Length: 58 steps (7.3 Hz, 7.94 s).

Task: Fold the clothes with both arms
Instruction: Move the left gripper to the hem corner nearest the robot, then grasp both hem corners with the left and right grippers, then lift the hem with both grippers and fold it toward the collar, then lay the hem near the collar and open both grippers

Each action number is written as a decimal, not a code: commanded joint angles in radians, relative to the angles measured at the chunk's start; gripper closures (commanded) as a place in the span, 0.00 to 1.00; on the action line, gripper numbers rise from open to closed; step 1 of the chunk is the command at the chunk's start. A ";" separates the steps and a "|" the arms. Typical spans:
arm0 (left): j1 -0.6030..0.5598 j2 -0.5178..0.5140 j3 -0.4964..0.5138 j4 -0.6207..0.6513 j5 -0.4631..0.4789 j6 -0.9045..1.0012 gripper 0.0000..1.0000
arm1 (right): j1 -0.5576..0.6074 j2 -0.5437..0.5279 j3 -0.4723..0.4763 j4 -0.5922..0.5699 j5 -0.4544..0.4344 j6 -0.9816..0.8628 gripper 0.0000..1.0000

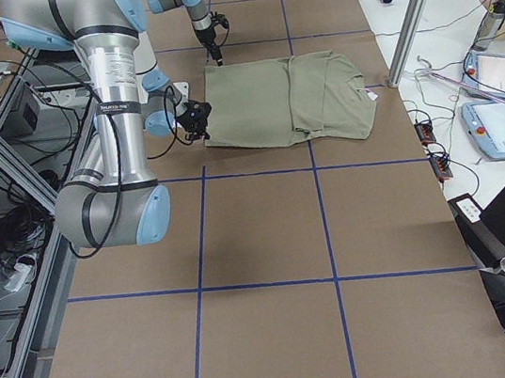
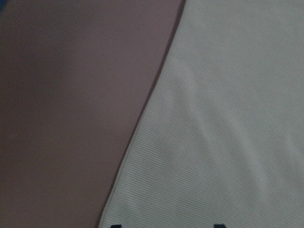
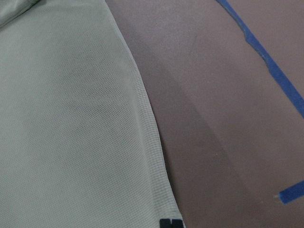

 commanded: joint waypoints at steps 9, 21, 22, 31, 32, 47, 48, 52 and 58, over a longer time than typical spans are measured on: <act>0.056 0.013 0.021 0.011 -0.043 -0.004 0.43 | 0.001 -0.001 0.000 0.000 -0.001 -0.001 1.00; 0.159 0.100 -0.216 0.017 -0.092 -0.189 1.00 | -0.121 -0.074 0.194 0.000 0.005 0.096 1.00; 0.159 0.096 -0.273 0.015 -0.087 -0.205 1.00 | -0.137 -0.114 0.221 0.000 0.004 0.096 1.00; -0.208 -0.145 -0.028 -0.007 -0.090 0.234 1.00 | 0.447 0.203 -0.068 -0.051 0.256 -0.315 1.00; -0.227 -0.151 -0.028 -0.011 -0.089 0.238 1.00 | 0.493 0.239 -0.122 -0.051 0.272 -0.359 1.00; -0.566 -0.341 0.776 -0.692 -0.090 0.639 1.00 | 0.770 0.838 -0.957 -0.098 0.341 -0.637 1.00; -0.566 -0.341 0.785 -0.692 -0.090 0.639 1.00 | 0.771 0.841 -0.964 -0.097 0.341 -0.637 1.00; -0.580 -0.340 0.785 -0.693 -0.095 0.639 1.00 | 0.776 0.848 -0.972 -0.097 0.341 -0.637 1.00; -0.582 -0.335 0.785 -0.693 -0.095 0.637 0.61 | 0.776 0.852 -0.985 -0.094 0.340 -0.639 0.66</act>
